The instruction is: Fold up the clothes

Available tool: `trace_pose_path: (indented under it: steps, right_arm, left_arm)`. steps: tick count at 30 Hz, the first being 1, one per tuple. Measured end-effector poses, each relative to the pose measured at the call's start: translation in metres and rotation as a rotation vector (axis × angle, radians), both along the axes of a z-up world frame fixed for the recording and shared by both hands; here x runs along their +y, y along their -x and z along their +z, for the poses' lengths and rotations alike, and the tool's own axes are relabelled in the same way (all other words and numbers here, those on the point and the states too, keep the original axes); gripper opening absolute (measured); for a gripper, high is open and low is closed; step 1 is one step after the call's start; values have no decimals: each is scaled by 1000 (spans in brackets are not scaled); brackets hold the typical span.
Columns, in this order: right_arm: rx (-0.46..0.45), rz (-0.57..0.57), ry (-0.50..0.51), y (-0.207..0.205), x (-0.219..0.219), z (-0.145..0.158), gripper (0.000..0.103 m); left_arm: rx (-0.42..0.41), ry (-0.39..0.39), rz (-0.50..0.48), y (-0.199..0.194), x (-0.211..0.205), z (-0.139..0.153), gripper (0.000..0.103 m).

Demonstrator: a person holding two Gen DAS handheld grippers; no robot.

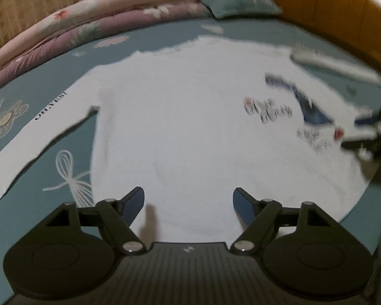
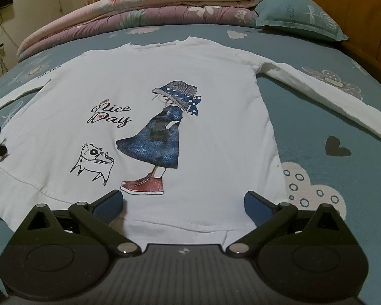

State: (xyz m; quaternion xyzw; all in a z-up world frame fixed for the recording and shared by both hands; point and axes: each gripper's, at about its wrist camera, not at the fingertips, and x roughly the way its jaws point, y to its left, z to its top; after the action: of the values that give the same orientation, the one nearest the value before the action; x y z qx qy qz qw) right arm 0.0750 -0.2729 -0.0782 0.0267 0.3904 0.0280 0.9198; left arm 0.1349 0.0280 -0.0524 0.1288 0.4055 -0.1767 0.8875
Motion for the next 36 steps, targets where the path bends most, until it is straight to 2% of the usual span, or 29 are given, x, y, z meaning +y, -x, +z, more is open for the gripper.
trace_pose_path:
  steps: [2,3,6,11,12,16,20,22,23,25,27,28,31,33,36]
  right_arm:
    - [0,9,-2,1,-1,0,103]
    - [-2,14,-3,1,-2,0,103]
    - [-11,27,-6,3,-3,-1,103]
    - [-21,39,-1,4,-4,-2,103]
    - [-21,41,-2,4,-4,-2,103]
    - [-2,42,-33,2,-1,10,103]
    - [-76,134,-42,-3,26,27,103]
    - [-84,204,-5,-10,49,25,103]
    - [-75,234,5,-14,58,21,103]
    - [0,280,27,-17,71,4,103]
    - [-57,290,32,2,69,-4,103]
    - [-68,302,19,13,65,-7,103]
    - [-75,349,71,38,54,-5,103]
    - [-48,358,89,43,49,2,103]
    - [-109,336,59,40,32,20,103]
  left_arm:
    - [37,19,38,6,5,-11,78]
    - [41,54,63,11,12,-12,79]
    - [85,86,107,28,31,-10,81]
    - [94,2,85,47,26,8,80]
    - [89,-1,82,49,24,12,80]
    - [33,76,53,33,-2,22,81]
    - [55,61,58,15,-27,1,81]
    - [62,61,65,9,-36,-9,81]
    - [56,81,78,12,-33,-11,82]
    - [61,87,83,23,-25,-12,85]
    - [41,68,79,38,-19,-13,87]
    - [28,55,72,46,-16,-13,87]
    - [34,24,55,55,-14,-11,90]
    - [17,18,43,53,-18,-4,89]
    - [-30,46,22,41,-26,9,89]
